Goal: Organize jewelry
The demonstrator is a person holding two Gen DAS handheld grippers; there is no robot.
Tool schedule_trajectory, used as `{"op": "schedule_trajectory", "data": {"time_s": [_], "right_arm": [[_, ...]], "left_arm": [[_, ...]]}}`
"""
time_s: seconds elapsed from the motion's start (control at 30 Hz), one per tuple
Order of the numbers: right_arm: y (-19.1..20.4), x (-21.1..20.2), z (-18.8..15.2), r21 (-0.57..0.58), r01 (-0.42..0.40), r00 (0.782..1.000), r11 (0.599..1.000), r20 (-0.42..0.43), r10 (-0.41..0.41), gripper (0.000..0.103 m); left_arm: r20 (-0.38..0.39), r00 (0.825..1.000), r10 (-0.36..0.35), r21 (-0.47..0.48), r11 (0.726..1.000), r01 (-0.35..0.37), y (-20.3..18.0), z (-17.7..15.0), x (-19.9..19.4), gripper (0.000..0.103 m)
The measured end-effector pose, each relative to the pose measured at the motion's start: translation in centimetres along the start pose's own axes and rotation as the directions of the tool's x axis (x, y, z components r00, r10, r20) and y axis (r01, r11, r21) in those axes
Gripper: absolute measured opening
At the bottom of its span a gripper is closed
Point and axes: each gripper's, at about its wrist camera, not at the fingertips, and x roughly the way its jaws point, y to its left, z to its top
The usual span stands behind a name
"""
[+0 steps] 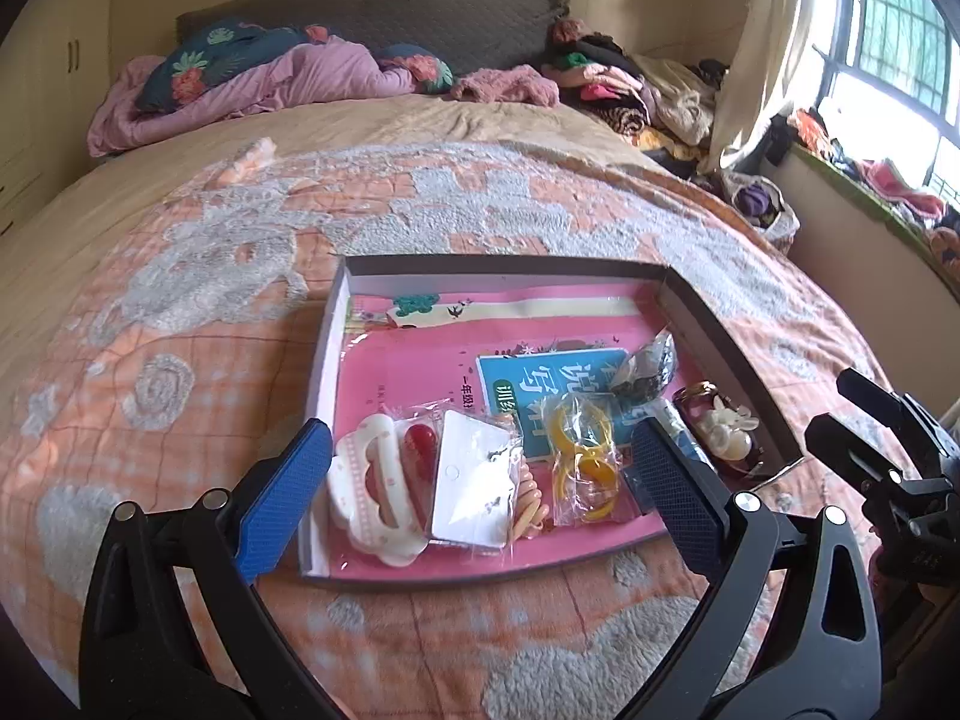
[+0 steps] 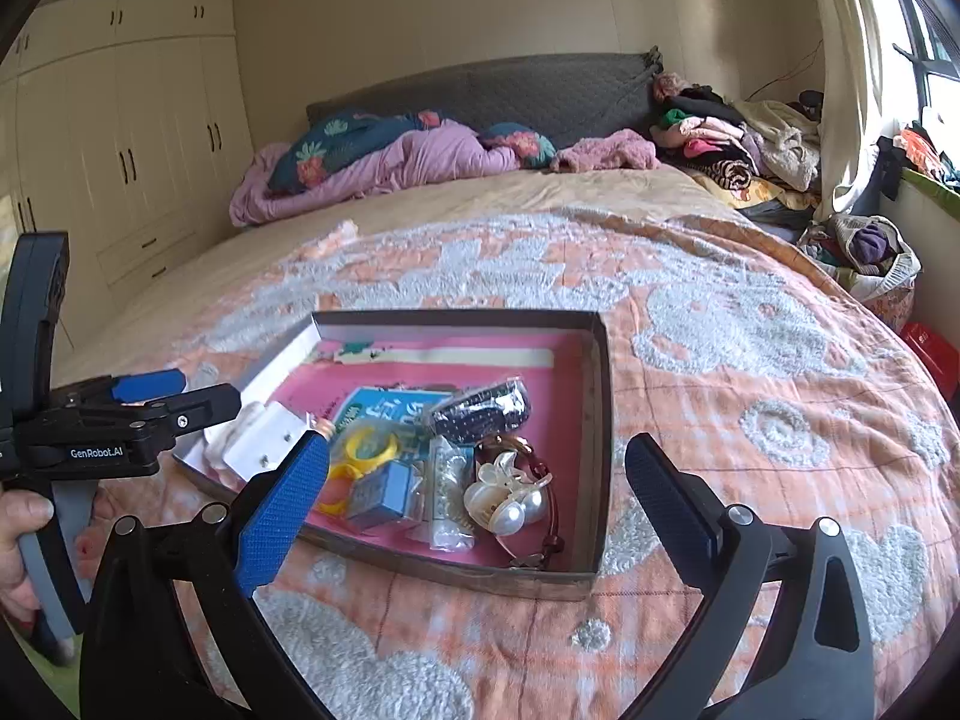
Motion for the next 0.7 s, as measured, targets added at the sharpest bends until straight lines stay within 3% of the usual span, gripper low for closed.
{"op": "schedule_trajectory", "data": {"time_s": [0.4,0.7], "right_arm": [[0.8,-4.6,0.7,0.01,-0.022,0.999,1.0,0.05,0.021,0.098],[2.6,-8.3,-0.6,0.011,-0.062,0.997,0.998,0.055,0.062,0.099]], "left_arm": [[0.038,0.999,0.02,-0.046,0.999,-0.018,0.8,-0.7,-4.3,0.093],[0.054,0.998,0.019,-0.045,0.999,-0.016,0.4,-3.5,-7.6,0.093]]}}
